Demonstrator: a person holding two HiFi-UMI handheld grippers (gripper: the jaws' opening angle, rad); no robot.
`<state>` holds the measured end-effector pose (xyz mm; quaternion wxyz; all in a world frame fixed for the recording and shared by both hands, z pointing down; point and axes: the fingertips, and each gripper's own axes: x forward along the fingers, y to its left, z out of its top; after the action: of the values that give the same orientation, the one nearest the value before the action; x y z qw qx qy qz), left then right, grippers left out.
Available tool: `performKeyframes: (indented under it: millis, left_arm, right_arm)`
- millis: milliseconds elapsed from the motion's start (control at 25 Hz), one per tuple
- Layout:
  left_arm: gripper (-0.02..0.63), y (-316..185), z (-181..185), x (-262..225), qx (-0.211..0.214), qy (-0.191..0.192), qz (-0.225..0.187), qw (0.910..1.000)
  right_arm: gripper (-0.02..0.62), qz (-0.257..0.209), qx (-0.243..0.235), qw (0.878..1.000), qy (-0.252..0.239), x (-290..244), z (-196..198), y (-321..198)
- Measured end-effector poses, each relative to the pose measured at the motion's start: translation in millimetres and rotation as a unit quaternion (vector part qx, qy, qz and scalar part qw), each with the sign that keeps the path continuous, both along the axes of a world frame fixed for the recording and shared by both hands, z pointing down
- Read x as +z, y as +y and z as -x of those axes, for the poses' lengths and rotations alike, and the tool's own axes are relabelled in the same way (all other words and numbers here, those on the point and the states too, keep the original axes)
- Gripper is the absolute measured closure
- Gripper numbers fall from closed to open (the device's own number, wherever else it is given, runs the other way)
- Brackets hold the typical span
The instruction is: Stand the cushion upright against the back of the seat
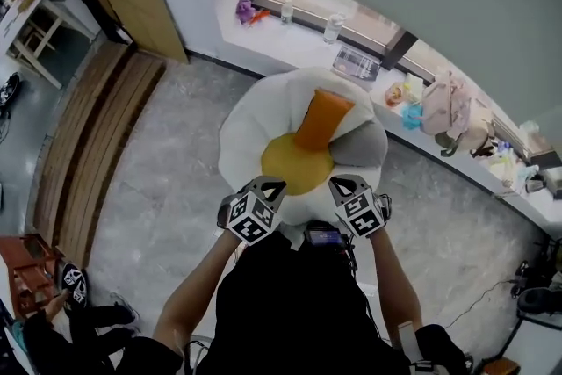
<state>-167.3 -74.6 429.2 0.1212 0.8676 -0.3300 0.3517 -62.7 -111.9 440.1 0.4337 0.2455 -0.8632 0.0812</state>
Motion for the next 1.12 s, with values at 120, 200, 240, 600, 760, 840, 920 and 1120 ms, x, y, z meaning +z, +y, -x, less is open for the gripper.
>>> performKeyframes:
  millis: [120,200,240,600,760,840,920,1120]
  left_arm:
    - [0.593,10.5,-6.2,-5.3,0.018,0.030,0.008,0.9994]
    - [0.594,17.6,-10.4,-9.8,0.018,0.050,0.015,0.9984]
    - [0.594,19.7,-11.6,-13.3,0.015,0.059,0.018,0.9980]
    - [0.592,46.5,-54.1,-42.3,-0.027,0.127,0.042,0.9906]
    - [0.594,73.8,-88.9,-48.8,-0.039,0.145,0.047,0.9875]
    - [0.594,90.5,-105.9,-50.3,-0.044,0.155,0.048,0.9858]
    - [0.593,106.3,-123.3,-48.9,-0.053,0.162,0.051,0.9840]
    - [0.593,155.2,-164.4,-47.3,-0.078,0.162,0.057,0.9821]
  right_arm:
    - [0.577,-0.004,0.029,0.999,-0.020,-14.1,-7.3,7.7]
    - [0.577,0.000,0.055,0.998,-0.035,-23.7,-17.5,17.8]
    - [0.577,0.000,0.071,0.996,-0.045,-27.8,-23.5,21.3]
    - [0.577,0.018,0.143,0.981,-0.132,-61.2,-85.1,59.9]
    - [0.577,0.037,0.139,0.978,-0.154,-69.1,-119.2,98.0]
    - [0.577,0.039,0.135,0.977,-0.161,-70.2,-134.8,118.3]
    - [0.577,0.037,0.134,0.975,-0.171,-70.5,-149.6,135.8]
    - [0.577,0.039,0.126,0.973,-0.190,-66.7,-183.5,185.9]
